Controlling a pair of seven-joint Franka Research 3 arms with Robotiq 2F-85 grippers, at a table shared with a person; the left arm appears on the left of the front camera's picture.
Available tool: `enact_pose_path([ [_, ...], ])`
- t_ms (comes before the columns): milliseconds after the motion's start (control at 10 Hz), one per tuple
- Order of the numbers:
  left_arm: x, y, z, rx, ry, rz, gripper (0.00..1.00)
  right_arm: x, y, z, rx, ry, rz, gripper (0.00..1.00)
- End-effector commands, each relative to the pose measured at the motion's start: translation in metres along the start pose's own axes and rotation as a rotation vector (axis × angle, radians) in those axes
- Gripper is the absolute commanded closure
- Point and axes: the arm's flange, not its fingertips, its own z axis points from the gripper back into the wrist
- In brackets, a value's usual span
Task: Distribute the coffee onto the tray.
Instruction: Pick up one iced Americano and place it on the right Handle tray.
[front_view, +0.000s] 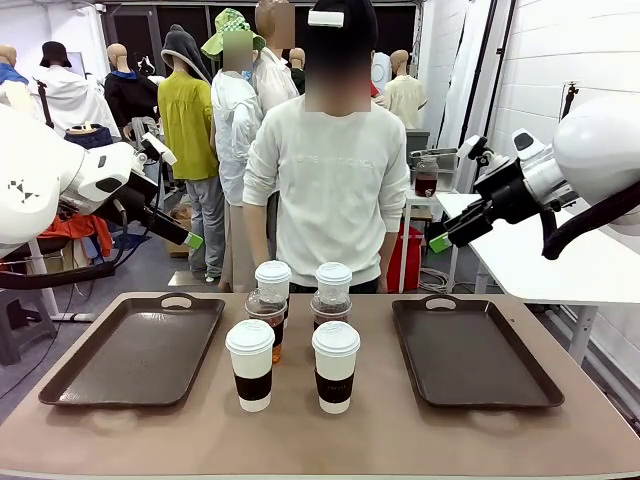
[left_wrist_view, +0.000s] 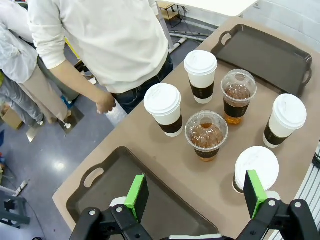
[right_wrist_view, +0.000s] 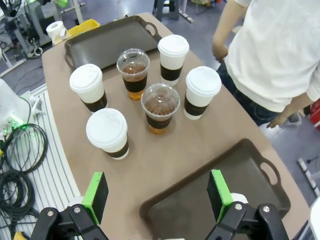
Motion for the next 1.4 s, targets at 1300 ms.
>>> enact_pose_path([
  [1300,0.0007,0.0010,0.0003,-0.013,-0.010,0.000,0.00,0.0016,-0.0043,-0.0042,0.014,0.003,0.005,0.00],
])
